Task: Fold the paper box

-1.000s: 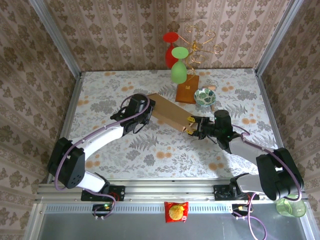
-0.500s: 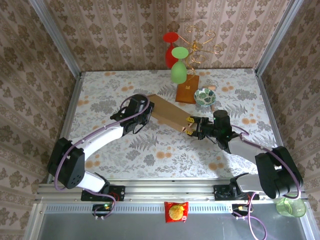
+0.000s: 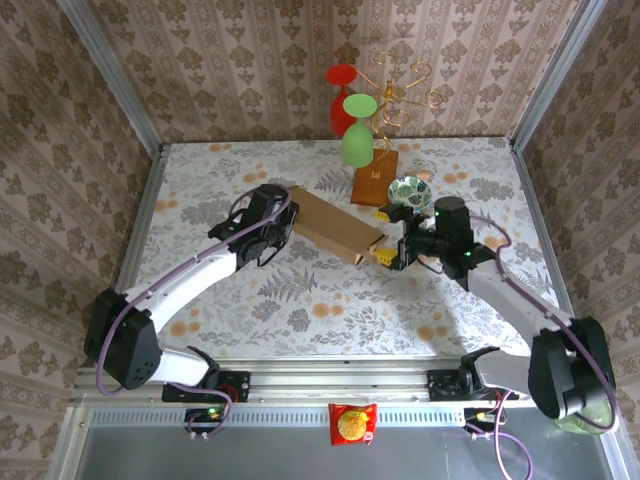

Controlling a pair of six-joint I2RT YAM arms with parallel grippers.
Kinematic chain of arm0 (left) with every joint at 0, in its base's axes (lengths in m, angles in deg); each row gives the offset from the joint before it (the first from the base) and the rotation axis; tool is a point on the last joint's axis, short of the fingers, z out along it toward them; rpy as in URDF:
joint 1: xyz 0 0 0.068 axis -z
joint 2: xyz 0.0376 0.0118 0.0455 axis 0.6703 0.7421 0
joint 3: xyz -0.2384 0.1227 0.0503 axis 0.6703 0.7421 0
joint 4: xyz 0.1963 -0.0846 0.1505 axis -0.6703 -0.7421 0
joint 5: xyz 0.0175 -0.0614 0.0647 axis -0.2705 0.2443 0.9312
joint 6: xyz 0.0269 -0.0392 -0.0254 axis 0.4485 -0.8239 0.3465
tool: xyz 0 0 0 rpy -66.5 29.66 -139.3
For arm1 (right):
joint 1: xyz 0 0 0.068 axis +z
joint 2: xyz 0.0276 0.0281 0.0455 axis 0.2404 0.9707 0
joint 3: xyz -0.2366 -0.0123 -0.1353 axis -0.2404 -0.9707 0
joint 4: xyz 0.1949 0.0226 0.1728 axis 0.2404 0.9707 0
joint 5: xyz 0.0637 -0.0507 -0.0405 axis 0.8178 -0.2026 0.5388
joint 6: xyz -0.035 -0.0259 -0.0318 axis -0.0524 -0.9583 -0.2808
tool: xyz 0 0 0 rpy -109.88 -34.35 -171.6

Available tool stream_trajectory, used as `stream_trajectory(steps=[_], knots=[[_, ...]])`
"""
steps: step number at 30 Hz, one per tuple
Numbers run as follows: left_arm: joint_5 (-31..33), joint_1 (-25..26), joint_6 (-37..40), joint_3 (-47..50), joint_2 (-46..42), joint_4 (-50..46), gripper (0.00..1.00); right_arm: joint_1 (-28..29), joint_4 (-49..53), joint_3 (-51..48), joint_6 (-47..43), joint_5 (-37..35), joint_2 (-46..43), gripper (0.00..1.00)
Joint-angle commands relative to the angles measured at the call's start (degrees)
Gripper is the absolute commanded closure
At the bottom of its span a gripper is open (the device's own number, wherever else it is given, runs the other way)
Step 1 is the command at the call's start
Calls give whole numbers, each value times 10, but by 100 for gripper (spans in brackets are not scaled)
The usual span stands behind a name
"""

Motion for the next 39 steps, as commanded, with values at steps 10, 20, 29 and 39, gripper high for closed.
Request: stream_trajectory(steps=[10, 20, 29, 39], knots=[[54, -25, 49, -57, -23, -189, 59, 69, 253, 69, -572, -200, -117, 32], [30, -52, 56, -93, -4, -266, 59, 303, 266, 52, -659, -466, -128, 34], [17, -71, 39, -118, 11, -313, 59, 460, 357, 86, -252, -641, -92, 37], [7, -88, 35, -146, 28, -355, 59, 497, 327, 219, -421, -687, 31, 39]])
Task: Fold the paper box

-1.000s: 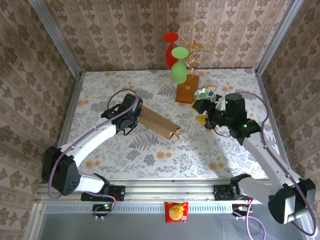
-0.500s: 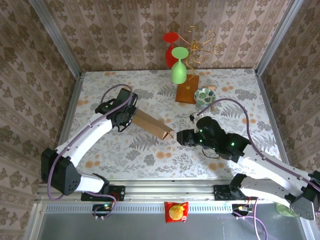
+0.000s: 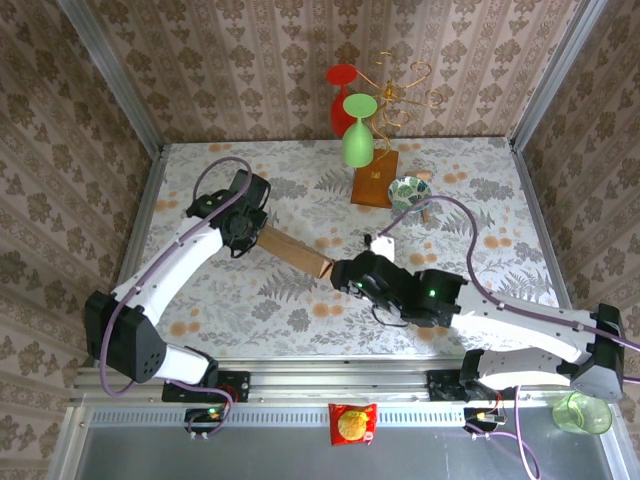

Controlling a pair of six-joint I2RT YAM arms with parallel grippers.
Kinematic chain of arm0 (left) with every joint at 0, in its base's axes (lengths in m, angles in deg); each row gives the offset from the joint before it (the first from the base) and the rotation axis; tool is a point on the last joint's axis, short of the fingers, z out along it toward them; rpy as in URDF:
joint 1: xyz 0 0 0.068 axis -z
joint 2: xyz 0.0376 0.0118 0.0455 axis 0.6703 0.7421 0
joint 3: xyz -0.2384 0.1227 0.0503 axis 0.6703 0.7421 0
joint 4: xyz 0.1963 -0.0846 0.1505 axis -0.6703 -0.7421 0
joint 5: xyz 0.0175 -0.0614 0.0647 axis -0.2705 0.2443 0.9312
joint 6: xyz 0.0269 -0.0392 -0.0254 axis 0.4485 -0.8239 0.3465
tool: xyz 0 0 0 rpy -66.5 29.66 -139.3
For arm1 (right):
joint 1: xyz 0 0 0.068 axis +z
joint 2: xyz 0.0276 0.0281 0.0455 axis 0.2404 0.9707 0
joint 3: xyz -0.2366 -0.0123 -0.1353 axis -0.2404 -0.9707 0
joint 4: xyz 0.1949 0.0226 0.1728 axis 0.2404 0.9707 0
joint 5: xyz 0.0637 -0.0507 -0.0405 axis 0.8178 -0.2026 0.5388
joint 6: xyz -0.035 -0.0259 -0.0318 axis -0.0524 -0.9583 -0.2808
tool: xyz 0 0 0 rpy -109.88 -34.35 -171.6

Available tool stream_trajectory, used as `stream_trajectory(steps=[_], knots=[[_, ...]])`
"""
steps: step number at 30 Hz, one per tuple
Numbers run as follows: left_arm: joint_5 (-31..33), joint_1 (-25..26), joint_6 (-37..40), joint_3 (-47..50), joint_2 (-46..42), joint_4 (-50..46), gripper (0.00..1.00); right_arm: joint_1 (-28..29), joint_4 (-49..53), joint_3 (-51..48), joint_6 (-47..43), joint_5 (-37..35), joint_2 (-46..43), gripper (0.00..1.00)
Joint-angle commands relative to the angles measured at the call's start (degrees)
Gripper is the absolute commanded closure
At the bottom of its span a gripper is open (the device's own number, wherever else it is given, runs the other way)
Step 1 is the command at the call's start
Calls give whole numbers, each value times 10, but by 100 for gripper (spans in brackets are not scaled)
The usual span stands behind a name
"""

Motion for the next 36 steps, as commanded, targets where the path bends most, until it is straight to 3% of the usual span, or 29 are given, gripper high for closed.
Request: stream_trajectory(steps=[1, 5, 9, 13, 20, 31, 36], knots=[[-8, -8, -8, -25, 8, -32, 59, 3, -1, 54, -114, -49, 40, 39], [-18, -17, -1, -31, 15, -36, 59, -1, -1, 82, -233, -15, 86, 40], [-19, -18, 4, -40, 24, -38, 60, -4, 76, 144, -274, -28, 148, 39], [-25, -18, 8, -47, 34, -37, 60, -6, 87, 179, -320, -34, 184, 39], [-26, -19, 8, -48, 37, -34, 60, -19, 110, 213, -350, -77, 216, 39], [-34, -21, 10, -51, 45, -25, 60, -48, 109, 248, -379, 2, 267, 45], [-39, -22, 11, -49, 45, -20, 60, -61, 114, 262, -387, 22, 281, 53]])
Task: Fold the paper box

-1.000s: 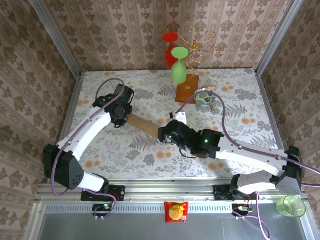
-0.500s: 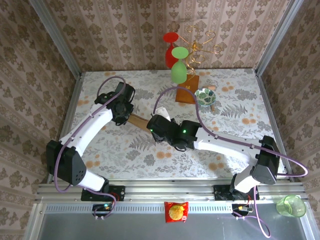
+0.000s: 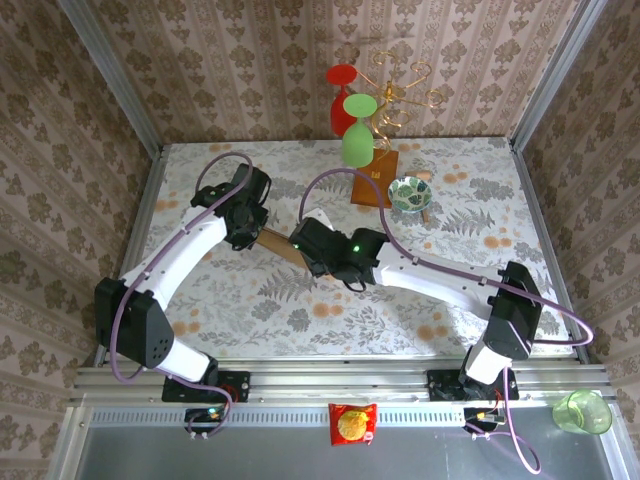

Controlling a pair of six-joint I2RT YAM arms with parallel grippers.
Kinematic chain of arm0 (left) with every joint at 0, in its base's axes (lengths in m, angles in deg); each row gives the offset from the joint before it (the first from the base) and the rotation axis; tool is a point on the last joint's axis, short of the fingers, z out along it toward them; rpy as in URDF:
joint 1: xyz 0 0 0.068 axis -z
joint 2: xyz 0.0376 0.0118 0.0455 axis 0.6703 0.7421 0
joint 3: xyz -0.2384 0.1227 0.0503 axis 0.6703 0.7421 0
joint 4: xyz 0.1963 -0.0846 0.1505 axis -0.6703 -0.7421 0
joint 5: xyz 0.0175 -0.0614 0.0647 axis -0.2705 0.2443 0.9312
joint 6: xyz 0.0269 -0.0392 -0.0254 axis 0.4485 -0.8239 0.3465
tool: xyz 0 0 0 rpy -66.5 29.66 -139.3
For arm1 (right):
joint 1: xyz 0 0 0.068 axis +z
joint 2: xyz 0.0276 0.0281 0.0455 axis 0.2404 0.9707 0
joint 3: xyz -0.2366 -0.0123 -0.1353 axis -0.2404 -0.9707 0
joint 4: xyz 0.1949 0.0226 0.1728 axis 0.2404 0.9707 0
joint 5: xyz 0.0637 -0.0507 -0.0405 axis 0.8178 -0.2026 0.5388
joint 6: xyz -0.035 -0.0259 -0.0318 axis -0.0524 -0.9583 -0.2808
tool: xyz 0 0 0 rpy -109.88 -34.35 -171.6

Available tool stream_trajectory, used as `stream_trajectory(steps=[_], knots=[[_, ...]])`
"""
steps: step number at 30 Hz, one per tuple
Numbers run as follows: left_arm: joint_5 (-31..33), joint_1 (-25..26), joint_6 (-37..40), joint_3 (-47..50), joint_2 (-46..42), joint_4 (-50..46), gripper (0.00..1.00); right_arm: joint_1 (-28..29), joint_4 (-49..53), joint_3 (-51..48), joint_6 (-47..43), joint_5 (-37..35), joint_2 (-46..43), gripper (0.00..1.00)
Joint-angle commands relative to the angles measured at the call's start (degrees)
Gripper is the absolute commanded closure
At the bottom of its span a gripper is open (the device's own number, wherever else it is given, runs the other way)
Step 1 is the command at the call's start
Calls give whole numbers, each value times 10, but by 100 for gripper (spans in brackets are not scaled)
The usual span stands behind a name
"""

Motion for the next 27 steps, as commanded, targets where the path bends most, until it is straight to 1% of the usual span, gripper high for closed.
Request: stream_trajectory(steps=[1, 5, 9, 11, 13, 14, 15, 18, 20, 23, 26, 27], knots=[[-11, -5, 10, -17, 0, 1, 60, -11, 16, 25, -15, 23, 12, 54], [-15, -8, 15, -16, -1, 10, 57, -27, 19, 24, -18, 46, 18, 58], [-31, -11, 34, -7, -7, 48, 43, -44, 15, 14, -24, 70, 21, 61], [-47, -11, 49, 5, -15, 86, 39, -52, 14, 13, -28, 80, 22, 62], [-60, -11, 59, 8, -22, 101, 33, -60, 15, 15, -34, 89, 25, 62], [-62, -25, 66, 8, -26, 106, 30, -65, 16, 18, -37, 92, 26, 63], [-59, -28, 74, 7, -33, 107, 23, -72, 18, 20, -38, 99, 29, 64], [-63, -34, 90, 14, -61, 126, 17, -89, 24, 31, -49, 124, 37, 67], [-64, -40, 106, 23, -87, 142, 16, -96, 28, 38, -59, 139, 42, 68], [-49, -56, 181, 44, -141, 183, 17, -106, 29, 40, -76, 154, 45, 70], [-48, -84, 335, 99, -209, 285, 22, -125, 29, 37, -97, 181, 39, 72], [-62, -99, 399, 124, -229, 329, 26, -133, 28, 34, -107, 197, 33, 73]])
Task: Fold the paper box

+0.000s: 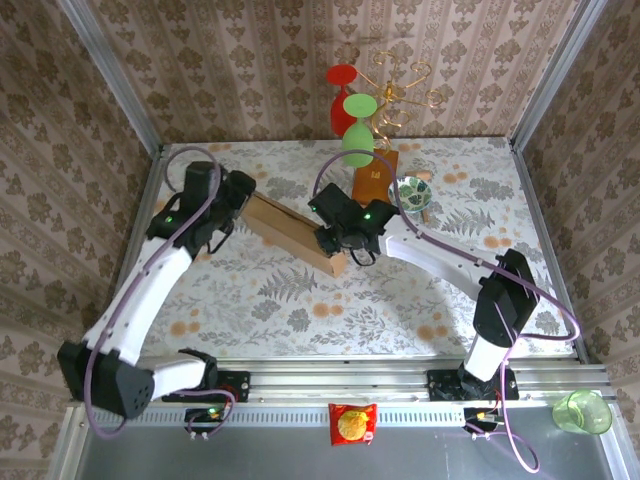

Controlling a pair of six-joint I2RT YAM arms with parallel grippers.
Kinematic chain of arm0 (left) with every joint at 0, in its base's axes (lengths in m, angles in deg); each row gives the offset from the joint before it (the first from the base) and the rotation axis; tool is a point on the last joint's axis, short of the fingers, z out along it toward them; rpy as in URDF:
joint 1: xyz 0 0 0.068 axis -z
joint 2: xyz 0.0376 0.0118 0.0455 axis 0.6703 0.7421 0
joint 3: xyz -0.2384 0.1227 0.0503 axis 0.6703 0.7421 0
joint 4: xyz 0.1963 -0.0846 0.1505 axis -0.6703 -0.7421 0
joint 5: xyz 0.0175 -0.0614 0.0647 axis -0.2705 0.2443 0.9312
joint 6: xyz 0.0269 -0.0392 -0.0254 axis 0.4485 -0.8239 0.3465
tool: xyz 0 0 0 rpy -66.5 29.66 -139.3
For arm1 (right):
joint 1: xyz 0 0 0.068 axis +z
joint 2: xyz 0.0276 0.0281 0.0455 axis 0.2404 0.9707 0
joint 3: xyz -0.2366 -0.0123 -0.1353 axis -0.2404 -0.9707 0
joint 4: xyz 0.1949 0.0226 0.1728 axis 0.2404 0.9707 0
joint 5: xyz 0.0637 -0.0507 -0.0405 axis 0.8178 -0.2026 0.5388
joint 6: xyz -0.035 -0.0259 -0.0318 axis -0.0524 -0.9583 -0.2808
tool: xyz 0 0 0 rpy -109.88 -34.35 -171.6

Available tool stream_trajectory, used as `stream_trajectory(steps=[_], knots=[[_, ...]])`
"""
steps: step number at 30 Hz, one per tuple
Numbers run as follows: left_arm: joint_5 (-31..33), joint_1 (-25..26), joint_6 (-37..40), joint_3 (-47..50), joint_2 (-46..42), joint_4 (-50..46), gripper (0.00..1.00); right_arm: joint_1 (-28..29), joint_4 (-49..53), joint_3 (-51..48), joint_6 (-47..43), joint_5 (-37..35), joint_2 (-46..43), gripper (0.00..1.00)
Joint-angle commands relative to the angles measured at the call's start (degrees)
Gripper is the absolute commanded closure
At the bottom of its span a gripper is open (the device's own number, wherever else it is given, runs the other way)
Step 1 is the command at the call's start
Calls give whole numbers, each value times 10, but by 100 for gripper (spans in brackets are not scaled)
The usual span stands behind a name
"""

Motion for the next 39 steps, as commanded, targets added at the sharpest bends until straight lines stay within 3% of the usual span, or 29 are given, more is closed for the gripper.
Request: stream_trajectory(steps=[1, 3, 6, 7, 10, 14, 20, 26, 30, 35, 39], knots=[[-24, -35, 262, 62, -59, 144, 30, -21, 25, 1, -50, 66, -4, 75], [-19, -43, 380, 88, -78, 159, 40, -32, 31, 0, -71, 90, -10, 76], [-102, -71, 488, 101, -63, 170, 42, -43, 40, -6, -107, 126, -16, 81], [-141, -77, 523, 92, -47, 167, 40, -48, 42, -8, -114, 138, -18, 81], [-172, -85, 590, 53, 10, 140, 24, -64, 53, -9, -131, 167, -14, 86], [-280, -126, 586, 35, 68, 175, 21, -73, 61, -11, -159, 184, -24, 91], [-298, -144, 574, 49, 77, 213, 20, -93, 49, -53, -188, 216, -70, 100], [-356, -151, 565, 80, 49, 234, 16, -104, 51, -99, -228, 252, -122, 100], [-390, -152, 622, 59, 47, 170, 14, -113, 50, -128, -262, 274, -155, 100], [-408, -152, 753, 47, 48, 110, 8, -118, 57, -135, -297, 280, -167, 100], [-460, -153, 797, 38, 63, 85, 7, -122, 61, -136, -316, 293, -160, 100]])
